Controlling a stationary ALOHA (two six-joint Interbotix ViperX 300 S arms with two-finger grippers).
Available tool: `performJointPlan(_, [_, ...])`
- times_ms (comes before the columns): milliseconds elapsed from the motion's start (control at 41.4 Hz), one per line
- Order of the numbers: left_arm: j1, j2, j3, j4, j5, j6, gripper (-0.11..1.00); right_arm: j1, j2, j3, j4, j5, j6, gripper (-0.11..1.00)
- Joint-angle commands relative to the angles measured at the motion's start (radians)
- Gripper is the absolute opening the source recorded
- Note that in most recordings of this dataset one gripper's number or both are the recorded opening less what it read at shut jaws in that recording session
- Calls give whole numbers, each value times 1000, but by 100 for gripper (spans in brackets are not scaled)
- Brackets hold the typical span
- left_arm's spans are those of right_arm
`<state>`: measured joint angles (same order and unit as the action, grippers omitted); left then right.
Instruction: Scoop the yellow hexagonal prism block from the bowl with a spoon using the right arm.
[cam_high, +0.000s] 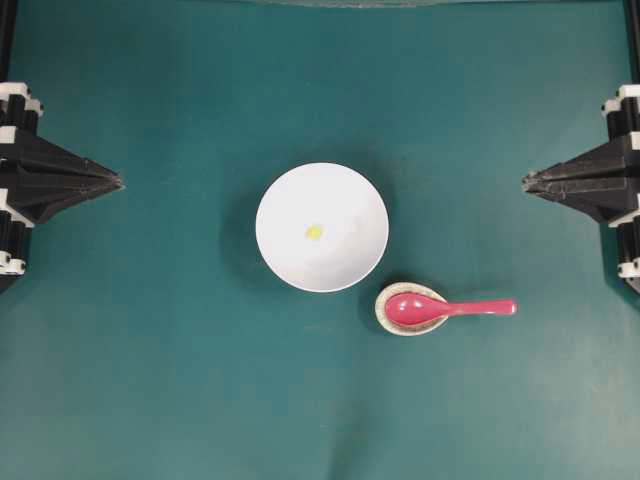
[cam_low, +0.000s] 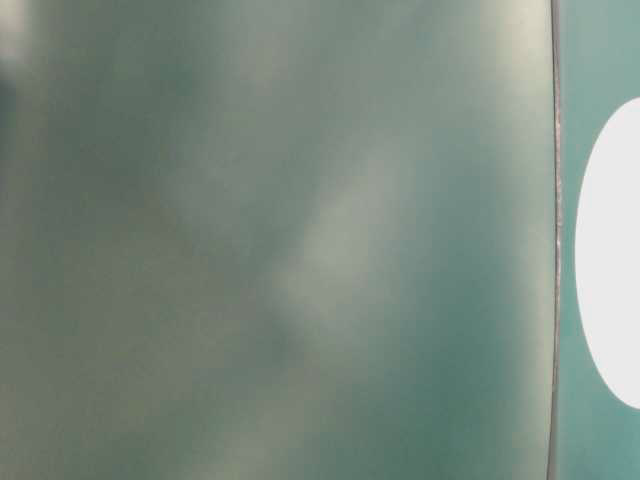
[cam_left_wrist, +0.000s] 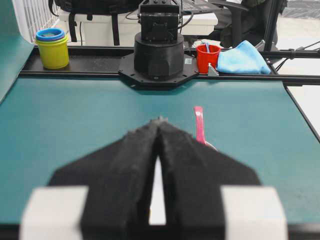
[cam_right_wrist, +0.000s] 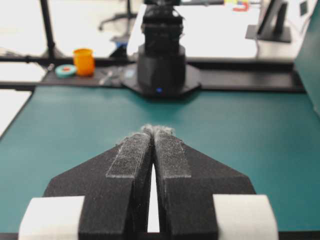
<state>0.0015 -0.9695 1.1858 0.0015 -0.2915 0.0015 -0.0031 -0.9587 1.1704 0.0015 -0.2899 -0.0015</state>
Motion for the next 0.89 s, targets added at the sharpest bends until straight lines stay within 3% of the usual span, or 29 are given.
performJointPlan(0, [-3, 2, -40, 5, -2, -9, -1, -5, -2, -20, -11, -6, -15, 0])
performJointPlan(24, [-3, -3, -41, 6, 3, -15, -1, -5, 0, -31, -21, 0, -14, 0])
performJointPlan(48, [-3, -3, -41, 5, 5, -14, 11, -5, 0, -31, -23, 0, -15, 0])
performJointPlan(870, [-3, -3, -43, 6, 23, -12, 11, -5, 18, -34, -28, 0, -25, 1])
